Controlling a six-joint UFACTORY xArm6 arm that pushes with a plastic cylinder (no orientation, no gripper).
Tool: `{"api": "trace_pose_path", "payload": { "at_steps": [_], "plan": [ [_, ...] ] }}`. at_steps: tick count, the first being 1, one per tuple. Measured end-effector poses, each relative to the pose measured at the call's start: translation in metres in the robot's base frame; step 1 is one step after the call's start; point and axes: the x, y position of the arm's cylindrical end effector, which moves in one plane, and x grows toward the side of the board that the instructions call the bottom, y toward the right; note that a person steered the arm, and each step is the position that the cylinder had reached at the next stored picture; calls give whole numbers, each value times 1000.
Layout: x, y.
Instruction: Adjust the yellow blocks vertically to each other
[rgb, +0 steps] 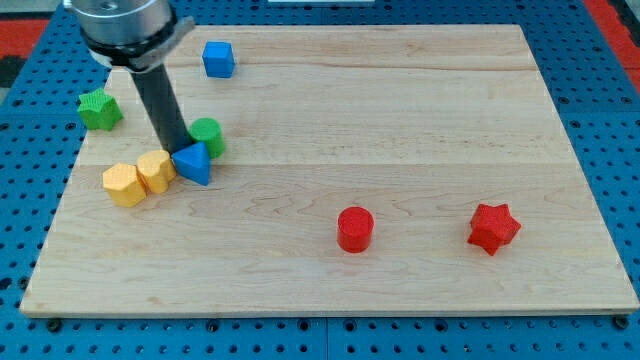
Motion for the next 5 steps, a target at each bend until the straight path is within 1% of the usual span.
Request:
{"api": "trace_pose_path", "payload": {
  "at_steps": [1,2,3,4,5],
  "plan": [
    [18,-14],
    [23,-35],
    [0,-32],
    [26,-58],
    [52,-33]
  ]
}}
